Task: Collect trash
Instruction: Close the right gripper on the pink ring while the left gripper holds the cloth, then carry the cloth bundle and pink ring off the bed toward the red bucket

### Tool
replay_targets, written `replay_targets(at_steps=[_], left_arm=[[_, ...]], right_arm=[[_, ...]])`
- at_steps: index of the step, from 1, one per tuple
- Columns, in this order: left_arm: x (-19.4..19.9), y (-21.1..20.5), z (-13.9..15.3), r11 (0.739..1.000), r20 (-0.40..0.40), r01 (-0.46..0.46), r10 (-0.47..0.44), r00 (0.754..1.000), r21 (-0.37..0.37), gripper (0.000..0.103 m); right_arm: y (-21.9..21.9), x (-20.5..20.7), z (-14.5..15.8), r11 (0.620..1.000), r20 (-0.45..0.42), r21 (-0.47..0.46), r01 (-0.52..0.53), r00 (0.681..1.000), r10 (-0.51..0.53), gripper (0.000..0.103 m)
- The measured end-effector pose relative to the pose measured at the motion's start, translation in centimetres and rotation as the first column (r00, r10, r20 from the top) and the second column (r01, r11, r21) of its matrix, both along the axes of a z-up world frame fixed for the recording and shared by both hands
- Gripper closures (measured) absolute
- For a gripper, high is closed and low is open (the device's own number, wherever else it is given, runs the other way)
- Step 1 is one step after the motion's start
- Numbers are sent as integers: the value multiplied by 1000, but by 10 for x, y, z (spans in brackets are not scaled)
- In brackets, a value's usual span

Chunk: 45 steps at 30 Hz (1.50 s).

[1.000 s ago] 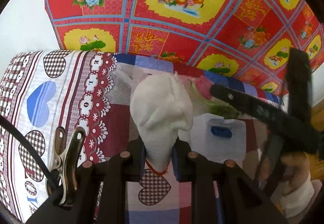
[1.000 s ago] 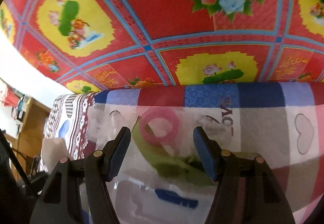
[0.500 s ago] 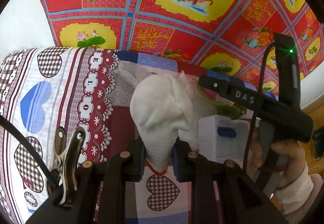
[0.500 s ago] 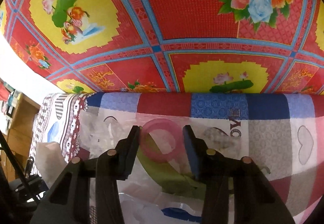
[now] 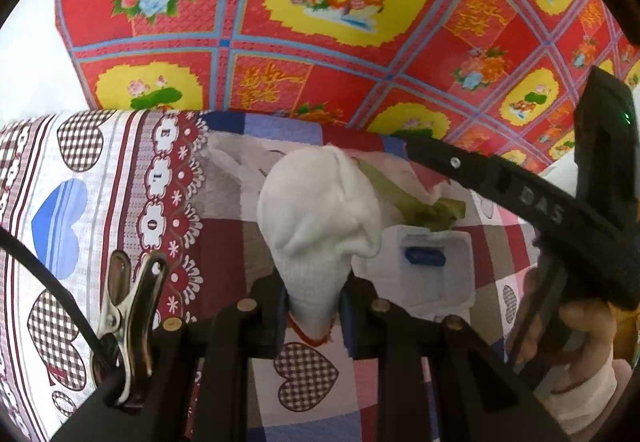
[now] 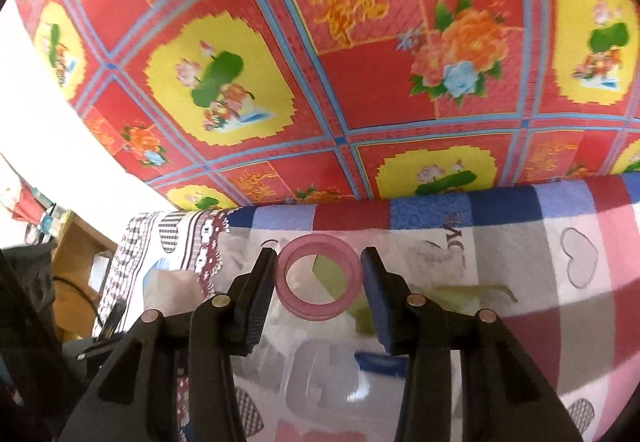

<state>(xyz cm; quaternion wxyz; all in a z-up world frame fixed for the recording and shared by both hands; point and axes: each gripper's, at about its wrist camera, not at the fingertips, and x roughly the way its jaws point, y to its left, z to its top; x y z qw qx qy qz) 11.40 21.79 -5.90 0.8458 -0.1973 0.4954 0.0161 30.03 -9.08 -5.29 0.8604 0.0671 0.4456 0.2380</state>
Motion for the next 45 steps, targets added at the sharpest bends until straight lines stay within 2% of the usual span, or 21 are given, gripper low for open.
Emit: replay_targets(at_steps=[10,20,27,39,45], left_arm=[[3,-31,15,994,35,108,-109,993,18,81],[5,-79,34,975,72,219,-222,972,48,81],[2,-110,44,962,85,260,-267,960,80,81],[-26,-190,56,930,85,348,-359,930,117,81],[-45,-235,63,909,94,396,-409,908,131,81]], right_arm=[[-45,-51,17,997,27,32,73,997,-74,59],[-91,-91,30,987,37,80,140,989,-144,59],[-123,-118,31,979,42,79,190,980,-193,59],[-204,-179,39,950,55,104,296,952,-302,59],[-252,-218,43,921,61,110,374,922,-382,59]])
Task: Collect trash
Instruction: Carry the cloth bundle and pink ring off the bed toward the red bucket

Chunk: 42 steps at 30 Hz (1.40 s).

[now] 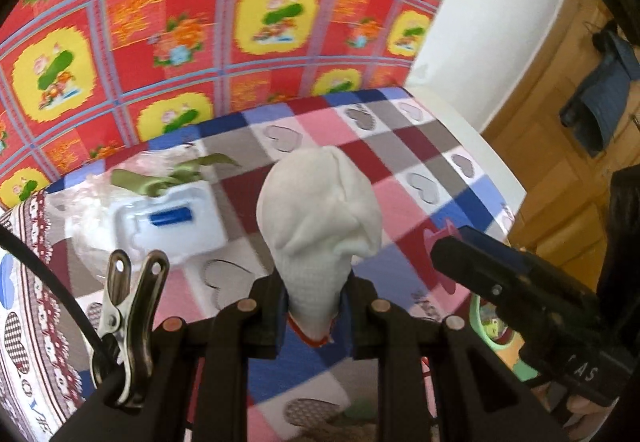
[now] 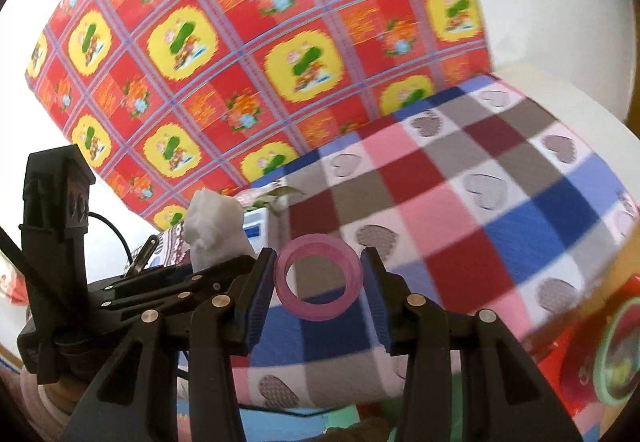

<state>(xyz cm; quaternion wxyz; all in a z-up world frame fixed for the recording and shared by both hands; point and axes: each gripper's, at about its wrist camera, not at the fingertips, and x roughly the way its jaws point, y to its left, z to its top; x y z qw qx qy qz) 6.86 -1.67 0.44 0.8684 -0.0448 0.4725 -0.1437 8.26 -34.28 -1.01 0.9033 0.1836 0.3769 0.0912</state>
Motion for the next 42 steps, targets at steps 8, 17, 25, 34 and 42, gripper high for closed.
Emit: replay_targets(at_steps=[8,17,25,34,42], left_arm=[[-23,-62,6,995,7,98,-98,995,-1,81],[-46,-141,8,975,14,224,-224,974,5,81],[-66,-213,1,944,15,329,-329,944,24,81],[-87,-292,-6,881,8,472,-472,881,21,81],[-104,-354,-23,805,-6,593,-593,805,26,81]], right_arm=[[-60,-51,7,993,16,-8,121,993,-121,59],[-131,-108,9,964,29,-13,265,964,-265,59],[-183,-155,6,926,20,-12,377,926,-377,59],[-225,-204,2,860,4,-7,511,860,-511,59],[-256,-239,-16,793,-49,-27,608,792,-609,59]])
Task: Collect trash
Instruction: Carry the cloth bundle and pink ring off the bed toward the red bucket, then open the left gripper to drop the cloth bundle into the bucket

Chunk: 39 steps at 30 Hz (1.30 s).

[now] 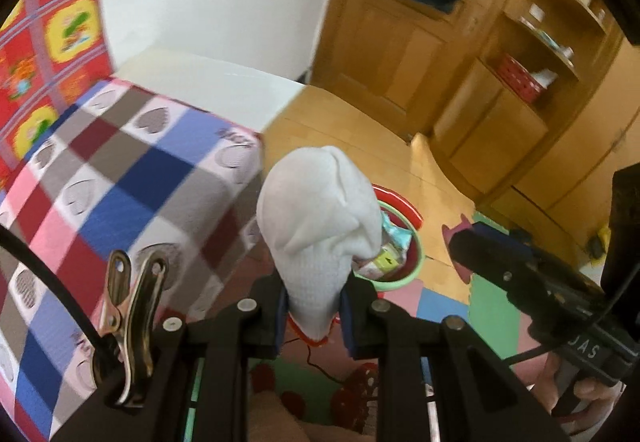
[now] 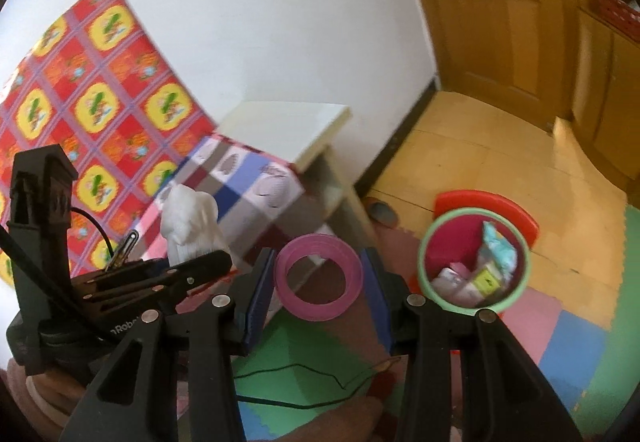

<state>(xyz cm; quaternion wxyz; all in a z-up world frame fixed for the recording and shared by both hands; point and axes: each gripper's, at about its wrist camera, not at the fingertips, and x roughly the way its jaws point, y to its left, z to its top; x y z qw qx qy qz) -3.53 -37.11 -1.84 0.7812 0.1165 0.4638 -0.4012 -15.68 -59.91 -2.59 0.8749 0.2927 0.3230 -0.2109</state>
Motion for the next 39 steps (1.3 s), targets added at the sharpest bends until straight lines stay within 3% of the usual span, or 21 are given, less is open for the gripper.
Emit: replay_targets(at_steps=[9,17,29,39], left_arm=[[-3,-61,-30,992,-40,128,-128,991,-9,81],[0,-121,-72,974,-77,223,-219,973,51,81],[9,-211,-181,930,-125,357,-345,930,85,81],[8,-269,-274,847,-194,495,-462,865,192,81]], right_arm=[[-36,-18,-26,995,-34,25,102,994,-101,59],[-65,-14,-63,988,-104,57,146,985,-139,59],[-106,-4,-156,970,-200,94,225,959,-203,59],[-140,-7,-223,943,-240,162,292,938,-250,59]])
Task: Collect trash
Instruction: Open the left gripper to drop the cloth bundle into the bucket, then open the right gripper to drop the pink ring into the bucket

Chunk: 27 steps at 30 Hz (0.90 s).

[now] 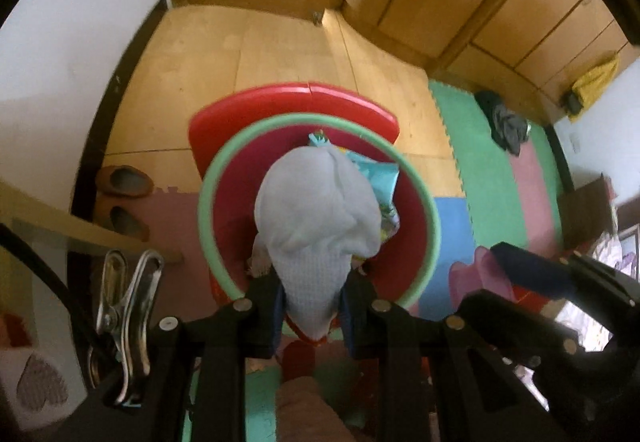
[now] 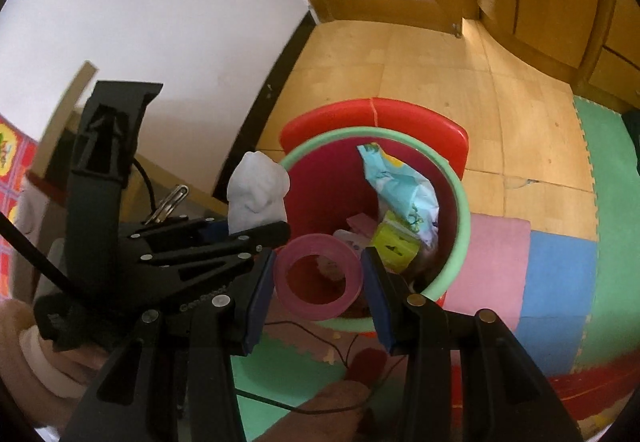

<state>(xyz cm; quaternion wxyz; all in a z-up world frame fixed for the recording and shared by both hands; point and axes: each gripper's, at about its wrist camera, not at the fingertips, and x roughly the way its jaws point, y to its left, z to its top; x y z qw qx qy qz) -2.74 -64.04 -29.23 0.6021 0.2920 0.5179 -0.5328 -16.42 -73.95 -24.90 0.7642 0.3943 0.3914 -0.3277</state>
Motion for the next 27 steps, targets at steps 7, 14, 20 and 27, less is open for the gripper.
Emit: replay_targets(at_steps=[7,14,20,27], left_arm=[[-4,-36,-31,995,-4,87,-86,996,44,60],[6,-46,-45,993,-1,58,-59,998,101,45],[16,-42,-47,990,9,17,-18,1000,143,45],[23,-29,-29,990,35,-18,13,999,138,45]], right_arm=[[-13,3,-21,999,-28,27,20,999,-20,59],[-15,9,-33,1000,-54,26,2,999,-1,59],[-19,16,-32,999,-29,28,-19,999,19,59],[-18,22,-22,999,-8,-4,-41,999,41,50]])
